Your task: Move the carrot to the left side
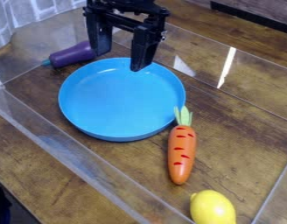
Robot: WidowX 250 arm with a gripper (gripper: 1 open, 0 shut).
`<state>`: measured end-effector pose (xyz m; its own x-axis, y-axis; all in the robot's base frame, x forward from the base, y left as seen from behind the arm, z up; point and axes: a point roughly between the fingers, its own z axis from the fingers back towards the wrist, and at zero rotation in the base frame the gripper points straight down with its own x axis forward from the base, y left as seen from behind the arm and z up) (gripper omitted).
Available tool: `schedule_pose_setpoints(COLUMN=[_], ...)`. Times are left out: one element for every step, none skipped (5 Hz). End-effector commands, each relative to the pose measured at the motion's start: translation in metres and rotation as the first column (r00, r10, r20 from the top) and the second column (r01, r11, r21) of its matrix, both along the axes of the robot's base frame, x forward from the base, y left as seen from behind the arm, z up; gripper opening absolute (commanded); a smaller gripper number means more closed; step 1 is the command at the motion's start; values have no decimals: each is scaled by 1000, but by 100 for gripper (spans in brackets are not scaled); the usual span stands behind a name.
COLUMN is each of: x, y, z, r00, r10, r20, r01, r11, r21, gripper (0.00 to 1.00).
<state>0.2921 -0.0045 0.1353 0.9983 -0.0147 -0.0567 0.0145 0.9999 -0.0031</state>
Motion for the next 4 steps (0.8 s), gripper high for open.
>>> schedule_pose_setpoints(x=[-1, 3, 6, 8], y=[-7, -14, -22, -30], z=[-3, -5, -5, -6], r00=[999, 999, 1000, 1000], r10=[-35, -29, -20, -12], r20=[-8, -16, -17, -19], r01=[35, 29, 20, 11], r11=[999, 1000, 1000, 1000], r21=[-3, -6, -9, -12], gripper=[100, 100, 100, 100])
